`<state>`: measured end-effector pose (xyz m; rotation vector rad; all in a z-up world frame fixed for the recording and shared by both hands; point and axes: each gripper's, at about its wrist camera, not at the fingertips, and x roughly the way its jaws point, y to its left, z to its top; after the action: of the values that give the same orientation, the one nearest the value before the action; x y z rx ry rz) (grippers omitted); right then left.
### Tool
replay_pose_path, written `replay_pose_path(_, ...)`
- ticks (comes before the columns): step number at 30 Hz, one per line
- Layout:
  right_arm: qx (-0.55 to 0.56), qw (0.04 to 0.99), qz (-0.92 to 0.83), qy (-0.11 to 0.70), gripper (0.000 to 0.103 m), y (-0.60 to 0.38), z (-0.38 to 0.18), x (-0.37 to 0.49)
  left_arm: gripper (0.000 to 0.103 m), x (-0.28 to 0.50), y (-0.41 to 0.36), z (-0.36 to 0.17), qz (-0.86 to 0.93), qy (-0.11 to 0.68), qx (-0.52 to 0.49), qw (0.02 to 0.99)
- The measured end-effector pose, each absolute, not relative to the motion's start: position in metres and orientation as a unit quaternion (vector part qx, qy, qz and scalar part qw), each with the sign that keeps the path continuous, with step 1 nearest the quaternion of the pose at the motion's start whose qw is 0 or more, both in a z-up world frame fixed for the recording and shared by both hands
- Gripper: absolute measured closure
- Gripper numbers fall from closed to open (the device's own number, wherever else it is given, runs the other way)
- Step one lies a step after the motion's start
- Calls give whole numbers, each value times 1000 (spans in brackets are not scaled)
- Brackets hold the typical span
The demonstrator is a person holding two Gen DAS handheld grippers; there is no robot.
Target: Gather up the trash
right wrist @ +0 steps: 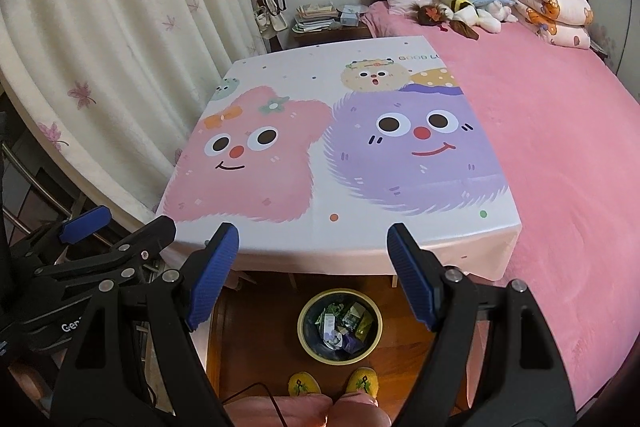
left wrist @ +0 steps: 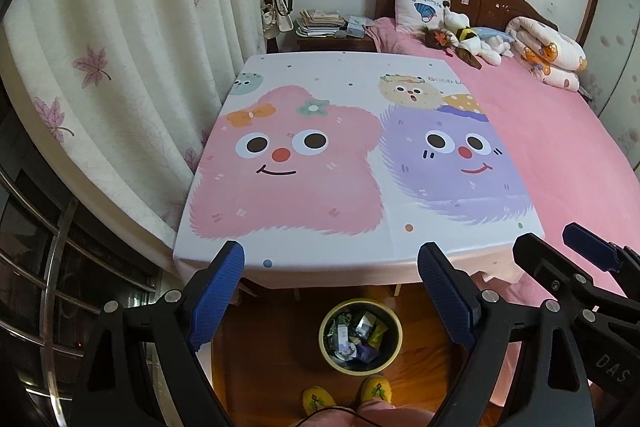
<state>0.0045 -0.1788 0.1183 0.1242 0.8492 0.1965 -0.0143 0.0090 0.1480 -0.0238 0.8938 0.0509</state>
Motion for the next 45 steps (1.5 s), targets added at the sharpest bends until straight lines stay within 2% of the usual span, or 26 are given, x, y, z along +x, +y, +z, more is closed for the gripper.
replay_pose_path(45, 69, 891, 110, 434, 28, -184, 90, 28, 13, 1, 8, 124, 34, 452, -8, 891)
